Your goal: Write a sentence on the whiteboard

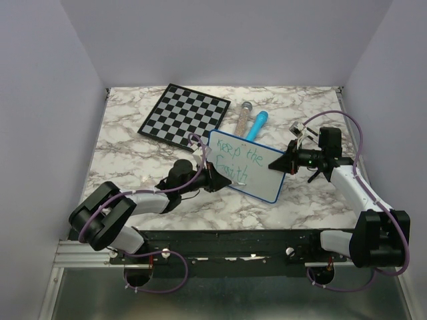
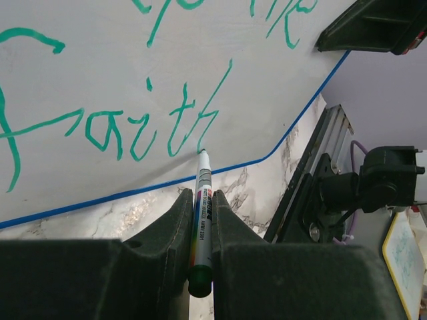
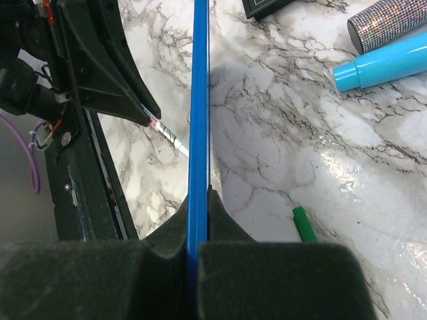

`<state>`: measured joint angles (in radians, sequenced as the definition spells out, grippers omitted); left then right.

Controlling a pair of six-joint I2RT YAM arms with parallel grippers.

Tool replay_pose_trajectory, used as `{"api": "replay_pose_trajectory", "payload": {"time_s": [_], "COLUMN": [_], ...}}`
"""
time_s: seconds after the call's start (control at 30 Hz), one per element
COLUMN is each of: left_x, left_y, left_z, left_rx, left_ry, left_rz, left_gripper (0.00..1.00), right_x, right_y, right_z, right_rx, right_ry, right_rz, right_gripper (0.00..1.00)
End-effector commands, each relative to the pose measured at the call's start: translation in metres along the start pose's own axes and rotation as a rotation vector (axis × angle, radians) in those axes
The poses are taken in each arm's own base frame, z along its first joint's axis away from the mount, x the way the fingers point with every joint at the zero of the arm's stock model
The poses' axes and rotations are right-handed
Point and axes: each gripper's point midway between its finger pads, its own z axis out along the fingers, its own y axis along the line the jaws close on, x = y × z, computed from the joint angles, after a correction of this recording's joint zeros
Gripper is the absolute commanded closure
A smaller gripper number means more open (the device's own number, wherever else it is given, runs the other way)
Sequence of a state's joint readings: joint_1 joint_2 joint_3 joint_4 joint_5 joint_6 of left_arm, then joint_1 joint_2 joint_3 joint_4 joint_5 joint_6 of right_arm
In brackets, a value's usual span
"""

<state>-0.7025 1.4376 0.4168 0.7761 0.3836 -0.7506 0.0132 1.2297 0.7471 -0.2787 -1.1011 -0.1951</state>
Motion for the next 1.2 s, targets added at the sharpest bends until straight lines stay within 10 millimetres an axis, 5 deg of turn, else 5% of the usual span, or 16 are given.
{"api": "replay_pose_trajectory", "payload": {"time_s": [0.0,0.2,0.5,0.87,1.17], "left_x": [-0.021,-0.043,-0.066,-0.053,-0.036], "left_y": [-0.028,-0.058,-0.066,-0.045,-0.049], "left_z": [-0.001,-0.019,-0.043,-0.056,-0.057], "left_rx": [0.103,0.169,0.141,0.042,0.086], "left_ry": [-0.064,-0.123,-0.21,-0.209,-0.212], "left_rz": [0.012,0.033,0.078,0.114,0.12], "left_gripper": [1.0,1.0,1.0,1.0,1.0], "right_x": [-0.017,-0.017,-0.017,-0.017,-0.018], "right_y": [0.015,0.015,0.015,0.016,0.016], "right_z": [-0.002,-0.002,-0.002,-0.002,-0.003], "right_rx": [-0.056,-0.053,-0.051,-0.055,-0.055], "right_ry": [-0.032,-0.033,-0.032,-0.033,-0.036], "right_rz": [-0.049,-0.05,-0.048,-0.048,-0.048], "right_gripper": [0.99,0.99,0.99,0.99,0.99]}}
